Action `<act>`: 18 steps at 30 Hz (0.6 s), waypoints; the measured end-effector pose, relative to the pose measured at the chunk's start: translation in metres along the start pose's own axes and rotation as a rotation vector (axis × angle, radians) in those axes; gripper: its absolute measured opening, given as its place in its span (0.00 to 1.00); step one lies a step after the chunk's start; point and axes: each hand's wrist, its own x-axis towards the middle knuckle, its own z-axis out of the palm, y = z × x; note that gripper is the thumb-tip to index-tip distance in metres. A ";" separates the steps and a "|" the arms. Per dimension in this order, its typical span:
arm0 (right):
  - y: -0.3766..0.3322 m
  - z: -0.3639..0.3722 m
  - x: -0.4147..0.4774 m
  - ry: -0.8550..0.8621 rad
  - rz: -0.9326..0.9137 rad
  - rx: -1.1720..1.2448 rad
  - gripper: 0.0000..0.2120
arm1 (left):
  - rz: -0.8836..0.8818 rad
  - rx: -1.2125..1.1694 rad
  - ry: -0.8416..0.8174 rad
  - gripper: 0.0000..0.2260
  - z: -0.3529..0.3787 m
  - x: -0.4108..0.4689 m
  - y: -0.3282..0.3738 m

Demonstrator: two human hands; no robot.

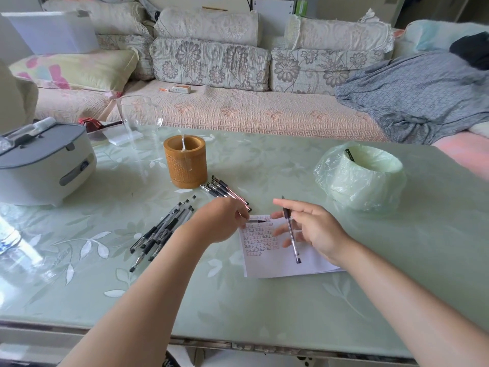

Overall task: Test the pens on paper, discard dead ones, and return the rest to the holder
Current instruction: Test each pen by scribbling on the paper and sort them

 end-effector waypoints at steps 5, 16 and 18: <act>-0.002 -0.004 0.003 0.079 -0.095 -0.425 0.14 | 0.027 -0.058 0.038 0.08 -0.002 0.000 0.002; -0.002 -0.002 0.003 0.120 -0.190 -1.014 0.09 | 0.046 -0.026 0.047 0.09 -0.004 -0.004 0.007; -0.001 -0.001 0.003 0.110 -0.212 -1.031 0.09 | 0.046 -0.032 0.037 0.09 -0.004 -0.005 0.008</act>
